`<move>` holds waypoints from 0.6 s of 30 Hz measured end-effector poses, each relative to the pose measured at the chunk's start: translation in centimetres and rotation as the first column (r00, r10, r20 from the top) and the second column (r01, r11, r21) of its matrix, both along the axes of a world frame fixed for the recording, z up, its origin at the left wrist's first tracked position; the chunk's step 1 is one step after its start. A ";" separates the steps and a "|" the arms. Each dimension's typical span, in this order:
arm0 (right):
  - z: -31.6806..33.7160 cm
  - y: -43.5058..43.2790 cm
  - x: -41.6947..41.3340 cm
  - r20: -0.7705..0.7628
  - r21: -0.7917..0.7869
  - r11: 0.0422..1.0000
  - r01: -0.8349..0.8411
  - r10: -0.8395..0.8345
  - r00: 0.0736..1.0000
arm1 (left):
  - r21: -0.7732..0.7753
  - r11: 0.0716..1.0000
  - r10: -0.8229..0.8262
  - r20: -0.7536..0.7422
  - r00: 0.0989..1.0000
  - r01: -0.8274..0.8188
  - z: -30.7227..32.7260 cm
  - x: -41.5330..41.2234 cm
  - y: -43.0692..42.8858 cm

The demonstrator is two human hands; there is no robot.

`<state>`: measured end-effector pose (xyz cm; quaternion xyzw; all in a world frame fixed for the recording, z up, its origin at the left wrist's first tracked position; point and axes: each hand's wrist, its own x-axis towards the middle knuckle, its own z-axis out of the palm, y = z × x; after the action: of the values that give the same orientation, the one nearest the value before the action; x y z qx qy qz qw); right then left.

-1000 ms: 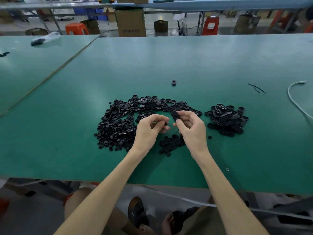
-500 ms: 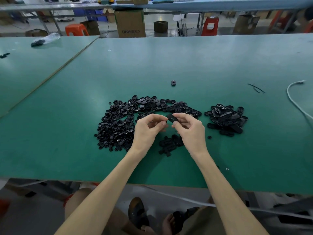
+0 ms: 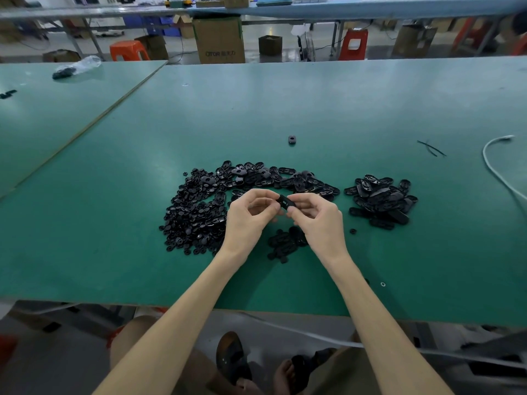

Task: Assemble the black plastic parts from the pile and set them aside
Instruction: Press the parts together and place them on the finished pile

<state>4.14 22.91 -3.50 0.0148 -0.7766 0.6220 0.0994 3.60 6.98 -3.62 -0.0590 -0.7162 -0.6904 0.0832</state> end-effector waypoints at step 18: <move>0.3 0.2 0.3 -0.011 -0.028 0.997 -0.069 0.069 0.998 | -0.031 0.997 0.069 0.021 0.997 -0.068 -0.4 -0.3 0.0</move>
<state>4.40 23.15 -3.17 0.0431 -0.7663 0.6358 0.0819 3.30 6.97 -4.02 -0.0280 -0.7291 -0.6768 0.0981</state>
